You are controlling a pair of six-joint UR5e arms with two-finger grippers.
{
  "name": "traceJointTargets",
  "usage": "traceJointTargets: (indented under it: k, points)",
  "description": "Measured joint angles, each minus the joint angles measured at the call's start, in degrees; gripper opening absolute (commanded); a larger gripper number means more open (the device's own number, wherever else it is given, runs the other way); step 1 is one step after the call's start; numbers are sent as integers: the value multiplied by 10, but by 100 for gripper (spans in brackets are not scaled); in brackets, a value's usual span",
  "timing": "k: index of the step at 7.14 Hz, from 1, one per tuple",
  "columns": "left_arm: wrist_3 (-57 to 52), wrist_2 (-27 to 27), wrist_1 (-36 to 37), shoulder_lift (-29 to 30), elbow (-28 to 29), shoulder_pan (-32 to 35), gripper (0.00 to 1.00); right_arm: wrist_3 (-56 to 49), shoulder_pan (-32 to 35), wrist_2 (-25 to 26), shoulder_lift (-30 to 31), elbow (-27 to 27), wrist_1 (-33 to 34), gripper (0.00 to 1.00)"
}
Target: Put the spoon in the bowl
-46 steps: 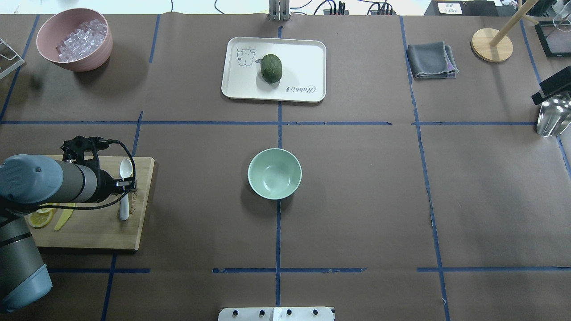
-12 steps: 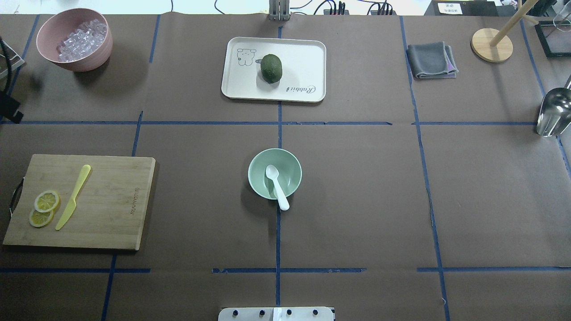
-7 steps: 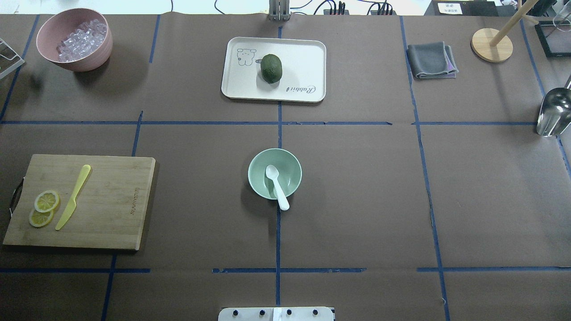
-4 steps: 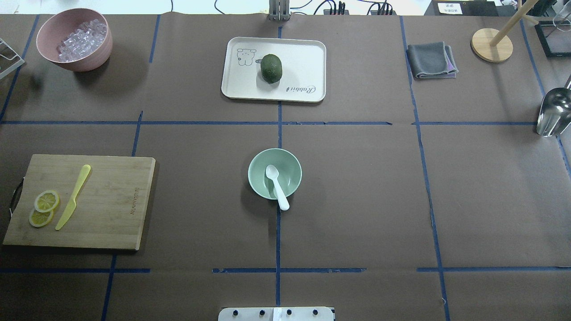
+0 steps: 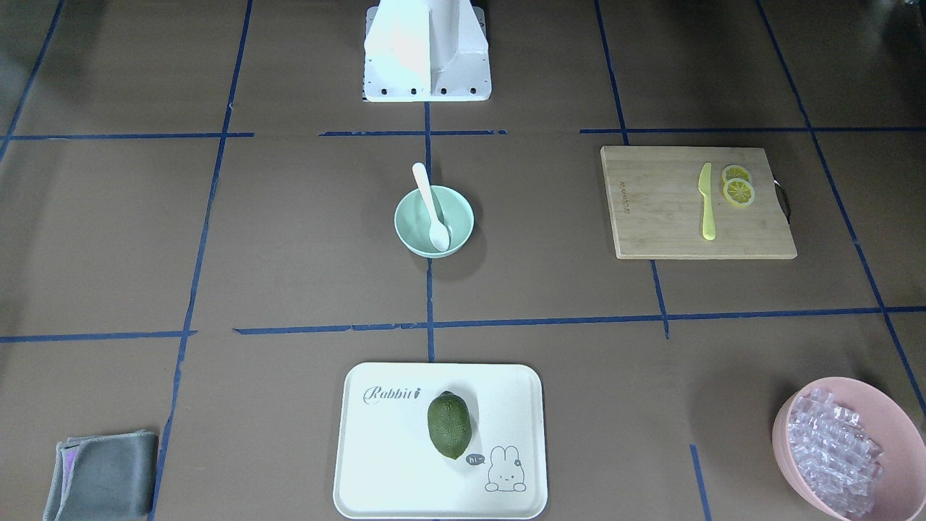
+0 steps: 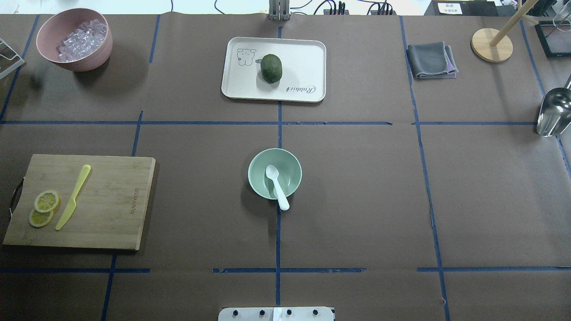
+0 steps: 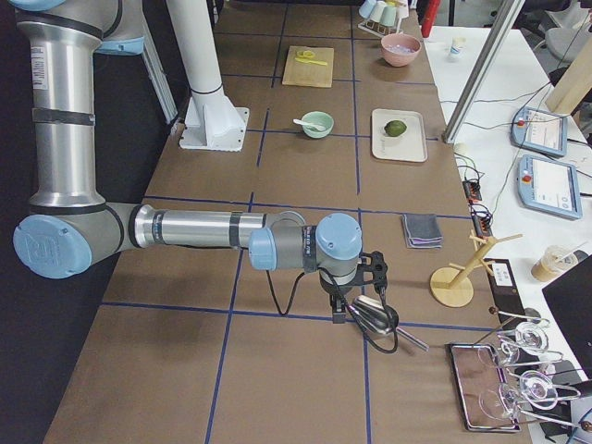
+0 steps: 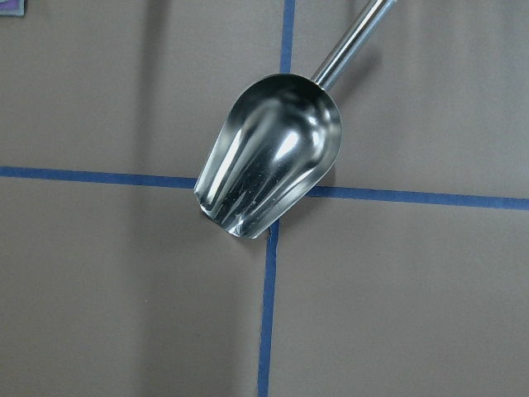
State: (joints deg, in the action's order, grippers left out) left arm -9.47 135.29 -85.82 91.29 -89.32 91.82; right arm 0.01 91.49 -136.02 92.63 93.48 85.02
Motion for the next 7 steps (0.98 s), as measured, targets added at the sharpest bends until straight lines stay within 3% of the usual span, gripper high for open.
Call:
traceJointTargets:
  k: [7]
  points:
    - [14,0,-5,-16,1,-1,100,6,0,-1,0,0,-2,100]
